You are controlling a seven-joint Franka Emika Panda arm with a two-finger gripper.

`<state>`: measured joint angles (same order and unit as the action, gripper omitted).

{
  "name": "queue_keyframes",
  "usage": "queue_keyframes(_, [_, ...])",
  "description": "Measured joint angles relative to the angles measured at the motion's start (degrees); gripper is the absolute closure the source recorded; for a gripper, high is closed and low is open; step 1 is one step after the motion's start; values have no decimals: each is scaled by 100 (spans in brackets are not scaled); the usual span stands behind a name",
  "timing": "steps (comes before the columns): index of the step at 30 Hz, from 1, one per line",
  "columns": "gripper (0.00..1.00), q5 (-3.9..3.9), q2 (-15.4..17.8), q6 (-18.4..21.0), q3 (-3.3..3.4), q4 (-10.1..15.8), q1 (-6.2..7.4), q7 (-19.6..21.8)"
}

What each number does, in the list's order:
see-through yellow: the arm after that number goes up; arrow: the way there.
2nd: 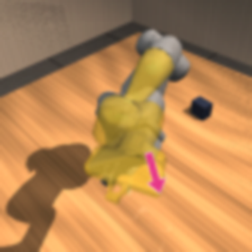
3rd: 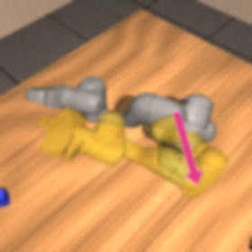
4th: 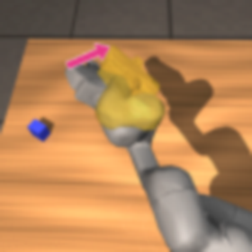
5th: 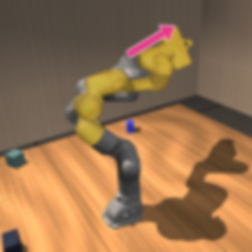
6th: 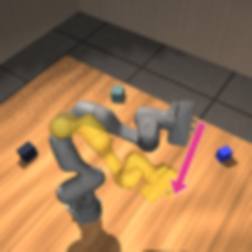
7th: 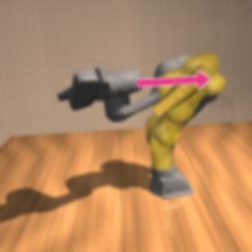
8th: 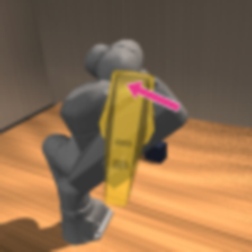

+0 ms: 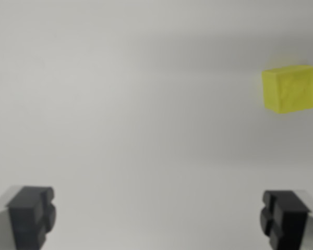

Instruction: Pick yellow cube

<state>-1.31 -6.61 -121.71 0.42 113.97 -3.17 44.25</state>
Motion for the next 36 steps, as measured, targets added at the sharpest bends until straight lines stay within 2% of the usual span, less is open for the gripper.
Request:
queue_keyframes(20, [0,2,-403,-607,0,236,-329,-608])
queue_keyframes(36, [0,8,-804,-1065,-1,313,-589,-1084])
